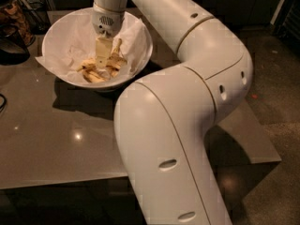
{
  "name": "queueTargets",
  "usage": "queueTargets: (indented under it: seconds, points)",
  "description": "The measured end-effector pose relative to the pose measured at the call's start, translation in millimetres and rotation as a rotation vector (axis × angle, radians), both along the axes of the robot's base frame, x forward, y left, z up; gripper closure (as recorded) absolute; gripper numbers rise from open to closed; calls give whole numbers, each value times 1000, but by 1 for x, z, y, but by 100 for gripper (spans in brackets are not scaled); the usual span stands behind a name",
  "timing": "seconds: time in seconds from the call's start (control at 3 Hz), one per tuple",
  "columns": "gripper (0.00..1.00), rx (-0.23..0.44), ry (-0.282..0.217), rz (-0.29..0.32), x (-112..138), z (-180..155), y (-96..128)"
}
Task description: Pick banana from white bowl
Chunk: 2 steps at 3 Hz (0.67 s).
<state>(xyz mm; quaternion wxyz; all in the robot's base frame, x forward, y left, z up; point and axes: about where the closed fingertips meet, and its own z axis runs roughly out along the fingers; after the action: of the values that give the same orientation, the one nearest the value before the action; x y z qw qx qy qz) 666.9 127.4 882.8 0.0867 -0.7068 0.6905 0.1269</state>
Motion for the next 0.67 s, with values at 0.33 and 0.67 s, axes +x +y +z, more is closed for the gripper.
queueTargets:
  seconds: [0.33, 0.67]
  points:
    - [47, 7, 17, -10, 1, -4, 5]
    - [66, -15, -5, -9, 1, -1, 4]
